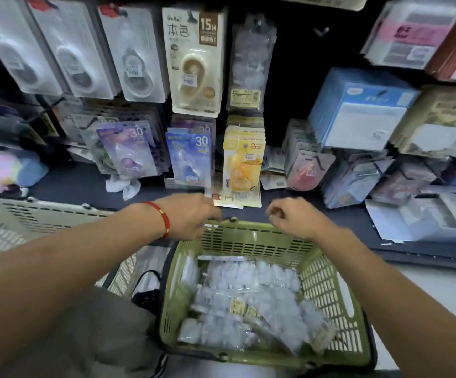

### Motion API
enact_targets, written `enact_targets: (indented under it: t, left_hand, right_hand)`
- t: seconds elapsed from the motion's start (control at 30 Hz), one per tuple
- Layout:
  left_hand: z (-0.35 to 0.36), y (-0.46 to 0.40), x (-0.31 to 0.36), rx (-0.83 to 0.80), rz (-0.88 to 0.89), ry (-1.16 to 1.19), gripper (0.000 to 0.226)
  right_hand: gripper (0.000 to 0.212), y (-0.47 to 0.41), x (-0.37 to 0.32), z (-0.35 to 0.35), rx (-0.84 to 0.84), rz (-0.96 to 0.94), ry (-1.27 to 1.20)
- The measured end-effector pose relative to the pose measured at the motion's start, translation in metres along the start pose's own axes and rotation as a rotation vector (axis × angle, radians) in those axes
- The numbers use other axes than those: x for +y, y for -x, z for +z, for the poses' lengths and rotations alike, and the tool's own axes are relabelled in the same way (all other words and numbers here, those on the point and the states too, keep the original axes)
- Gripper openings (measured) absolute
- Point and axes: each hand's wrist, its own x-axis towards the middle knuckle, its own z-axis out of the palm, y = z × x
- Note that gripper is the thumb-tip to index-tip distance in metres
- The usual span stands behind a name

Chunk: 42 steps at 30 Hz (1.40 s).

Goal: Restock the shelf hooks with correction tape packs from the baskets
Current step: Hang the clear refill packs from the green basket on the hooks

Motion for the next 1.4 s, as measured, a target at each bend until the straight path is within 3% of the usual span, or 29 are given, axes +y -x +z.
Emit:
enact_targets:
  t: [0.1,0.2,0.27,0.37,0.43,0.5,0.7,0.8,0.87,0.93,1.0,1.1,1.17,1.23,1.33,1.4]
  left_hand:
    - [0.055,0.001,0.026,-0.177,-0.049,0.08,0.047]
    - [0.117,0.003,0.055,-0.263,-0.121,0.197,0.046]
    - [0.15,0.005,0.075,-0.321,-0.157,0.265,0.044]
    - [0.18,0.005,0.096,-0.316,-0.236,0.411,0.04]
    - [0.188,0.003,0.107,-0.242,-0.31,0.551,0.034]
    - [0.192,0.0,0.117,-0.151,-0.389,0.68,0.029]
    - [0.187,-0.02,0.14,-0.004,-0.539,1.112,0.022]
    - [0.177,-0.03,0.148,0.041,-0.616,1.372,0.03]
    - [0.169,-0.031,0.152,0.021,-0.657,1.722,0.049]
    - [0.162,-0.03,0.154,-0.001,-0.652,2.027,0.05]
    - [0.161,-0.028,0.152,0.106,-0.695,2.157,0.036]
    - [0.17,-0.023,0.145,0.213,-0.839,2.095,0.029]
    - [0.178,-0.02,0.141,0.212,-0.902,2.066,0.031]
    - [0.185,-0.019,0.137,0.226,-0.93,2.054,0.035]
    - [0.191,-0.019,0.134,0.224,-0.96,2.005,0.051]
    - [0.194,-0.019,0.131,0.236,-0.976,1.993,0.045]
  right_hand:
    - [0.03,0.022,0.028,0.065,-0.351,0.072,0.092]
    - [0.069,0.049,0.055,0.131,-0.572,0.176,0.08]
    - [0.098,0.071,0.068,0.166,-0.657,0.251,0.044]
    - [0.121,0.096,0.068,0.207,-0.635,0.268,0.007]
    - [0.117,0.102,0.063,0.218,-0.574,0.255,0.016]
    - [0.098,0.101,0.066,0.214,-0.487,0.29,-0.094]
    - [0.042,0.101,0.101,0.155,-0.139,0.6,-1.051]
    - [0.032,0.101,0.094,0.135,-0.137,0.543,-1.45]
    - [0.031,0.098,0.078,0.132,-0.219,0.424,-1.521]
    - [0.032,0.093,0.06,0.133,-0.363,0.305,-1.476]
    - [0.032,0.087,0.046,0.135,-0.426,0.263,-1.328]
    - [0.025,0.079,0.053,0.138,-0.205,0.373,-1.036]
    - [0.022,0.082,0.073,0.143,-0.124,0.408,-0.471]
    - [0.028,0.095,0.09,0.156,-0.273,0.434,-0.013]
    - [0.044,0.111,0.093,0.187,-0.468,0.424,0.239]
    - [0.051,0.113,0.086,0.201,-0.45,0.391,0.341]
